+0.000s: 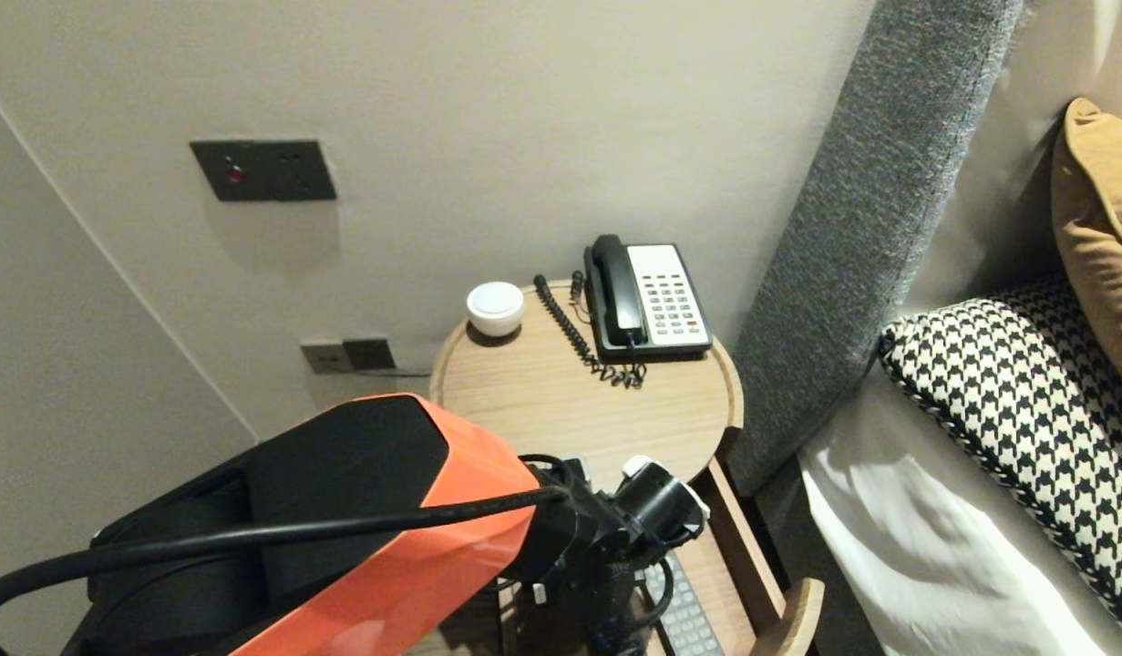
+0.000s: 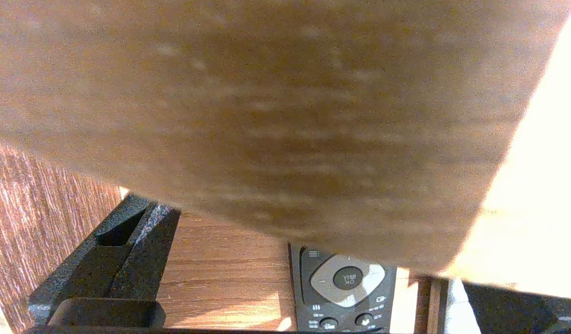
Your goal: Take the remote control out of the drawer one by one and place them on the table
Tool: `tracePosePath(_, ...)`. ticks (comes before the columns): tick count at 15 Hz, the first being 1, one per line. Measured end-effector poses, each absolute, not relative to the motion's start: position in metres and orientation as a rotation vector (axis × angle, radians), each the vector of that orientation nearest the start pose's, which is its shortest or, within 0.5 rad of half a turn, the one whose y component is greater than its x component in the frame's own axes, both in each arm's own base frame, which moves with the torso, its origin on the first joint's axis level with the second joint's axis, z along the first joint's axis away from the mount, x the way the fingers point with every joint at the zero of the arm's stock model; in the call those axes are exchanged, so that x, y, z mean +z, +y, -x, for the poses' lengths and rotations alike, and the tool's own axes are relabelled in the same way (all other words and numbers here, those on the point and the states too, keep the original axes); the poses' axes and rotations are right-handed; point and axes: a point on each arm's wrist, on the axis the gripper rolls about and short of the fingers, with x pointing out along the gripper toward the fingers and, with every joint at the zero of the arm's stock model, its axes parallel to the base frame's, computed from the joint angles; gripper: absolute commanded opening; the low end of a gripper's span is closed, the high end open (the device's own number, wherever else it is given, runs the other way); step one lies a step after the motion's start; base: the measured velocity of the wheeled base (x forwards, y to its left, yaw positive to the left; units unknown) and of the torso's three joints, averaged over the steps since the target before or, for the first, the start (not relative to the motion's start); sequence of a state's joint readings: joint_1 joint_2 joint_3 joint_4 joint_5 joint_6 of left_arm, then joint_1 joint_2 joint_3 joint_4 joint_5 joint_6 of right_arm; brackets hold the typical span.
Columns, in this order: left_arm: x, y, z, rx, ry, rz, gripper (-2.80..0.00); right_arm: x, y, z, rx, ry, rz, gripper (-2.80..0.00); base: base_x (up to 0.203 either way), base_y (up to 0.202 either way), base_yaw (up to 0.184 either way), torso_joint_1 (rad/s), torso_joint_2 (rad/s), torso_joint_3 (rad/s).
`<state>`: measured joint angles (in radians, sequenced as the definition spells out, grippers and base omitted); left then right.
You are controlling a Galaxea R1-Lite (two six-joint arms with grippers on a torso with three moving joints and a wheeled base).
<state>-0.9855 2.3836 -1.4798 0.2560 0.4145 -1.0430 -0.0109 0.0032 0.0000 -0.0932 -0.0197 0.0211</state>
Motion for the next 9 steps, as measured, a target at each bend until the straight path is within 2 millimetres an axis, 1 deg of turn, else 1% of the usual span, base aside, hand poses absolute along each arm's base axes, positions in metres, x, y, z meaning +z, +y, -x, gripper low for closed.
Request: tracePosePath(9, 0.0335, -0.3474, -0.2412, 0.002, 0.991, 0.201, 0.0, 0.0851, -0.0002, 0.023, -0.03, -0.09, -0.021, -2.8, 0.0, 0.0, 0.0, 0.0, 0.0, 0.0)
